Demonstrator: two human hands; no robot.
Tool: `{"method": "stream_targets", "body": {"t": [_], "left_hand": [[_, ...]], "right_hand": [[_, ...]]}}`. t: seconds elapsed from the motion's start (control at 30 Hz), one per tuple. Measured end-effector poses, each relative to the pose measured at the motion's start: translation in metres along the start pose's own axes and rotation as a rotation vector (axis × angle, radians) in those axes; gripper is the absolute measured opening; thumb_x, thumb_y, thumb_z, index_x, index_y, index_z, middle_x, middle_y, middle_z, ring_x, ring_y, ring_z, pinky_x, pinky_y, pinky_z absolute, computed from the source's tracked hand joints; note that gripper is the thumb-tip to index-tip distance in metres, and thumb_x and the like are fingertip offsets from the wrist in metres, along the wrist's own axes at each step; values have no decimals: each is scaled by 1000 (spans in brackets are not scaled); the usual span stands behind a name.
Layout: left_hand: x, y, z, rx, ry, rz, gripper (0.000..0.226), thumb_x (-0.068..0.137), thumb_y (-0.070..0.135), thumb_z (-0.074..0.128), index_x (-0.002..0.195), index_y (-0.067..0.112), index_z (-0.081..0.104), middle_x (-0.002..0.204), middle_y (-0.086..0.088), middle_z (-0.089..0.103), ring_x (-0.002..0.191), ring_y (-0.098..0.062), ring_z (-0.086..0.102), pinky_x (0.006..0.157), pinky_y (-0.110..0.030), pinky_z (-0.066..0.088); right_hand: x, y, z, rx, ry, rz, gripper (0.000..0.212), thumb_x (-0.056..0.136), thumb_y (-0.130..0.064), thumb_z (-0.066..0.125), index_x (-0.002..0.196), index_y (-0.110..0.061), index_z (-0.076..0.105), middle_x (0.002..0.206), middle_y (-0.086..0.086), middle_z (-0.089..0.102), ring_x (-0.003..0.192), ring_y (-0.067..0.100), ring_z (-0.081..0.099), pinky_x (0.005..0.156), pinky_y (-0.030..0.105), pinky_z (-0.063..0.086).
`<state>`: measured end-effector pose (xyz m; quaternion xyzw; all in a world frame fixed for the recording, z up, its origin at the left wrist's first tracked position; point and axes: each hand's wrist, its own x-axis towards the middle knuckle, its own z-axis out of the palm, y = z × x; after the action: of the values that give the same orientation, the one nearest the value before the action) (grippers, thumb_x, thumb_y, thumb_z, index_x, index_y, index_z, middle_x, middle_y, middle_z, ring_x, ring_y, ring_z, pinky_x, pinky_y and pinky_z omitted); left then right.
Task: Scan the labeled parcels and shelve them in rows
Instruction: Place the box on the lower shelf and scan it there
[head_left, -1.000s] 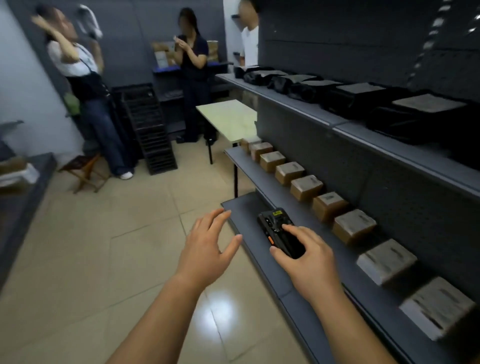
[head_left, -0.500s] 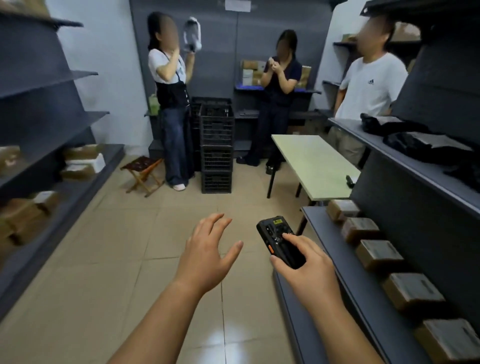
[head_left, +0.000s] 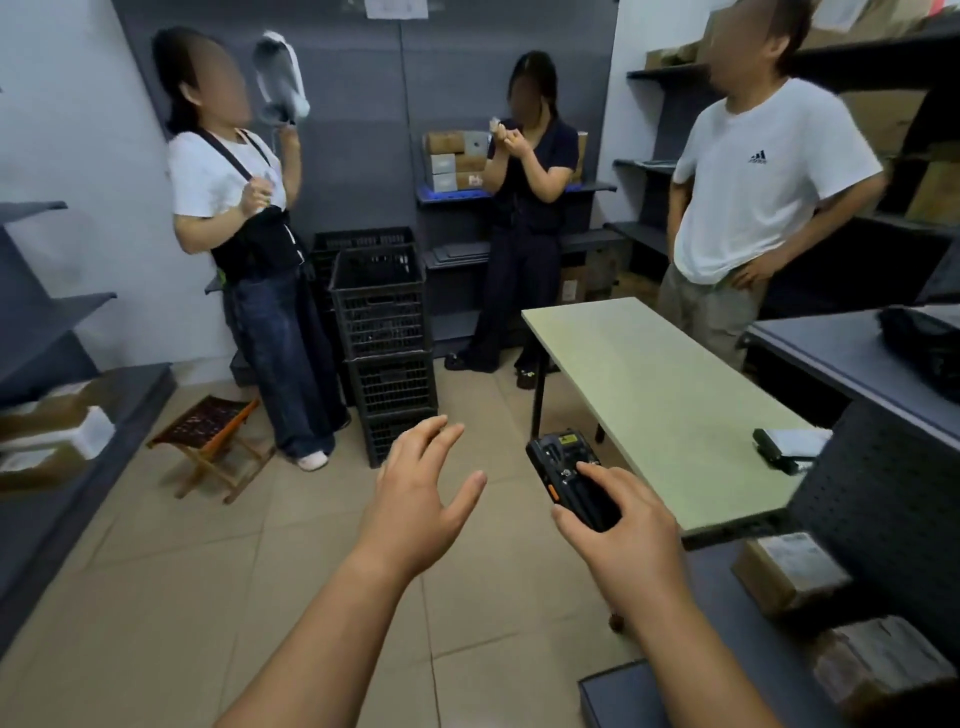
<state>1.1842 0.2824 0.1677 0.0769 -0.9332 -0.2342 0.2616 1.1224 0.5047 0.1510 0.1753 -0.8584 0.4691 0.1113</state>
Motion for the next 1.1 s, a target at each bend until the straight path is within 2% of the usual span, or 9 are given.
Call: {"method": "stream_targets", "body": {"t": [0.13,0.3,0.43,0.53,0.63,0.73,0.83,0.93,1.1], "left_hand": [[112,-42,24,26,-6,4,68,87,65,40,143,28,46,147,12,38,138,-5,30,114,-33,32],[239,-93,70,21,-8,18,66,88,65,41,143,29,44,148,12,37,139,-7,29,115,-36,31],[349,-116,136,-47,-96,123,67,88,66,37,144,30,41,149,13,34,140,-5,25,114,-30,26],[436,-116,200,-101,-198,257,67,88,65,38,143,28,43,149,11,35,140,-9,27,115,-36,29],[508,-93,263,-192,-327,402,68,87,62,40,139,20,49,146,3,41,138,-17,33,113,-42,33],[547,-47,320,-268,-423,581,70,87,61,40,136,13,53,143,-4,47,133,-23,39,111,-46,35],[550,3,367,-312,-593,731,77,84,67,31,143,20,46,150,1,39,139,-16,29,116,-37,27],[540,50,410,-378,-725,849,76,84,68,31,144,24,43,152,6,35,141,-12,24,116,-32,22],[528,113,468,-413,-851,987,73,84,68,33,144,28,43,150,8,35,138,-11,27,113,-32,26]], "right_hand": [[122,6,48,8,-37,5,49,72,-40,80,119,-35,66,112,-20,59,103,5,57,81,17,41],[249,25,93,-35,-14,10,49,71,-40,79,118,-35,67,108,-20,62,100,5,58,83,22,45],[332,66,115,-77,87,101,47,71,-37,81,116,-34,68,105,-23,61,100,2,58,82,20,44],[385,100,120,-110,216,217,47,71,-35,82,116,-34,68,106,-23,61,100,0,58,81,17,43],[415,124,108,-156,351,377,46,73,-39,80,117,-39,66,107,-25,60,99,-4,56,77,13,42],[420,144,82,-224,528,522,46,72,-41,78,117,-38,66,105,-23,61,94,-1,59,78,21,48],[400,162,54,-297,685,692,48,73,-43,78,119,-36,66,105,-21,60,94,4,59,82,28,51],[377,183,32,-349,816,842,50,75,-44,77,122,-35,64,108,-20,59,96,4,58,83,29,51],[364,227,6,-388,939,991,49,75,-45,76,122,-37,64,105,-22,54,98,5,54,82,29,48]]}}
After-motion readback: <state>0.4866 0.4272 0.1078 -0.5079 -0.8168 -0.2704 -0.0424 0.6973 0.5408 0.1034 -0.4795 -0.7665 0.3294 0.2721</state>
